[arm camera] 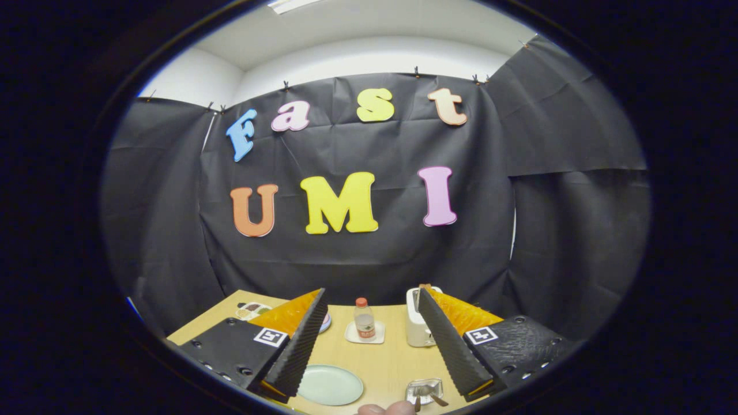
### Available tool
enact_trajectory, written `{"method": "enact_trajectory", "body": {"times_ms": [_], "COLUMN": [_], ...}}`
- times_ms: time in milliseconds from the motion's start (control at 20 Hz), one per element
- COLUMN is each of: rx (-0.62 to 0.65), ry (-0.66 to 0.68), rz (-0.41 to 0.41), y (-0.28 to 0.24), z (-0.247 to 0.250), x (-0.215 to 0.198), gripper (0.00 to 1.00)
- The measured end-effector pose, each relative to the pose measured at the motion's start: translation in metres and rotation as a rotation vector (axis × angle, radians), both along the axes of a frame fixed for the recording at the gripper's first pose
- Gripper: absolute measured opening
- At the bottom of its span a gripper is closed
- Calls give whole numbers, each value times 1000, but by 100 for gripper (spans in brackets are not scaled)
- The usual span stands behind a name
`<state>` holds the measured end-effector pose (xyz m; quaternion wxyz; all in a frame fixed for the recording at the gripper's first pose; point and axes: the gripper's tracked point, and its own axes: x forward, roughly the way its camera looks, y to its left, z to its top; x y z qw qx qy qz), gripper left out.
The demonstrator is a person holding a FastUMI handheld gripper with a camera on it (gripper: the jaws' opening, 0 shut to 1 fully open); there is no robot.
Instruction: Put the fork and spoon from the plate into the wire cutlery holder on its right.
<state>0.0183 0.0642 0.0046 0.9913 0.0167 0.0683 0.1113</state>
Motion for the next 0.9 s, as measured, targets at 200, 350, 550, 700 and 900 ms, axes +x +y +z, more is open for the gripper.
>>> {"method": "enact_trajectory", "body": {"times_ms": [200,350,550,700,900], "rx": [-7,-8,7,7,16], "ry": [-27,-33,-22,-41,-49], "rz": [4,10,26,31,30], "y": [-1,1,7,8,8], "z": [7,8,7,11,13], "x": [-2,-2,-4,-3,-3], "gripper": [96,96,96,96,96]}}
